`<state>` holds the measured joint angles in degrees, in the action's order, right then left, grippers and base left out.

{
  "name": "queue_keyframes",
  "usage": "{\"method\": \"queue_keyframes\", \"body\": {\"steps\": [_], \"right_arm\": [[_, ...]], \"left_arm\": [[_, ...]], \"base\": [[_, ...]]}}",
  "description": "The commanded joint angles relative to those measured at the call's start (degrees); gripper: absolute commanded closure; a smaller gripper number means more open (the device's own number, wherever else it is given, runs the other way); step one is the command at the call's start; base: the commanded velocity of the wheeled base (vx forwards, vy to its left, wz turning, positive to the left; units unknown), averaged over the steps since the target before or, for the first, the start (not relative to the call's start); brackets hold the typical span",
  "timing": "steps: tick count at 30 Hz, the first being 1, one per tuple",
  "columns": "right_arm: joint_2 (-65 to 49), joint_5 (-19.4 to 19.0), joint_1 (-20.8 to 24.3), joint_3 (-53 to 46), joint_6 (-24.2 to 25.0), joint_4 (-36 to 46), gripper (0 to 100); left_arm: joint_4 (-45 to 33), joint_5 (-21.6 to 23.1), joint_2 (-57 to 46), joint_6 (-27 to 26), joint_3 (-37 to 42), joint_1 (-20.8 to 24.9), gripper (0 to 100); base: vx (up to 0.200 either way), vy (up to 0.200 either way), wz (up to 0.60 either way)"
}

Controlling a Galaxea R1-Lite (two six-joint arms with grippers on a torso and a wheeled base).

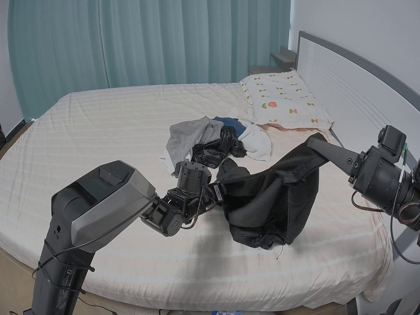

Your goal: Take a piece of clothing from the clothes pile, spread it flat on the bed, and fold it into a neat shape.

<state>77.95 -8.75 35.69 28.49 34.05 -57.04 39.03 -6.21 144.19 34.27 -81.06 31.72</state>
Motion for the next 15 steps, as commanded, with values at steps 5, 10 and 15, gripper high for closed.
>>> {"method": "queue_keyframes", "body": {"steps": [5, 10, 15], "right_arm": [[5.11, 0.14, -3.00, -0.10, 0.14, -0.18, 100], [8.10, 0.49, -3.97, -0.28, 0.14, -0.44, 100], [10.03, 0.84, -6.25, 0.25, -0.12, -0.44, 100]], "left_arm": [[-0.19, 0.93, -0.05, 2.47, 1.95, -0.61, 100], [-0.36, 5.77, -10.16, 4.84, 10.57, -0.69, 100], [-0.54, 11.30, -22.99, 5.11, 22.17, -0.34, 100]], "base": [[0.000, 0.000, 0.00], [0.000, 0.000, 0.00], [0.000, 0.000, 0.00]]}}
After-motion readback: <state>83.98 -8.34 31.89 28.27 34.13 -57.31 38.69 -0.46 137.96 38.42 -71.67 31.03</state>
